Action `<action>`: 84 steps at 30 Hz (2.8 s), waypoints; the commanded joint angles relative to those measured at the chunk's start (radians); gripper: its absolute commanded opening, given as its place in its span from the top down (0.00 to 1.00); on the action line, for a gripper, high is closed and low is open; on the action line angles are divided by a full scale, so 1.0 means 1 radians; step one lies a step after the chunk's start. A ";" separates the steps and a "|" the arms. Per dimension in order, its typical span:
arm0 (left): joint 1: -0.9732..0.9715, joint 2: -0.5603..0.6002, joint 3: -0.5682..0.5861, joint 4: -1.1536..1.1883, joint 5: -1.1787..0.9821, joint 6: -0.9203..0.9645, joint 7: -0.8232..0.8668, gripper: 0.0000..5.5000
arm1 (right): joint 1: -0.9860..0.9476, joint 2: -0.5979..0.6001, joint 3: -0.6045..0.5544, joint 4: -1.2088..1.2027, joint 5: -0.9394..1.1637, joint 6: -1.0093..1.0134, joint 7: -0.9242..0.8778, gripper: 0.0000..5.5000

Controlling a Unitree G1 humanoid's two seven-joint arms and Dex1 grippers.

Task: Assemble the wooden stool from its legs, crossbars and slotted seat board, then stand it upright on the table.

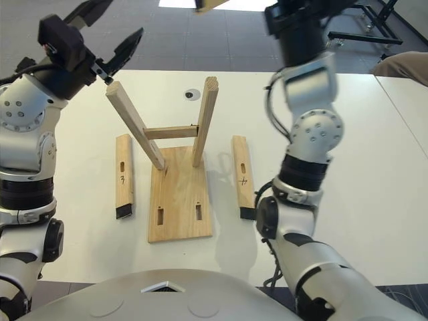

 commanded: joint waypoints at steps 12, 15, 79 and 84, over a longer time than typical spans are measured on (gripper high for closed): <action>0.124 -0.085 0.334 -0.255 -0.139 0.200 0.338 0.49 | 0.746 -0.096 0.149 -0.523 -0.292 0.288 -0.314 0.93; 0.133 -0.083 0.369 -0.265 -0.158 0.232 0.376 0.49 | 0.816 -0.085 0.168 -0.594 -0.292 0.308 -0.333 0.93; 0.119 -0.024 0.229 -0.184 -0.057 0.199 0.311 0.49 | 0.913 0.086 0.288 -0.497 -0.564 0.115 -0.241 0.93; 0.124 -0.027 0.228 -0.191 -0.054 0.200 0.316 0.49 | 0.905 0.091 0.279 -0.504 -0.552 0.124 -0.242 0.93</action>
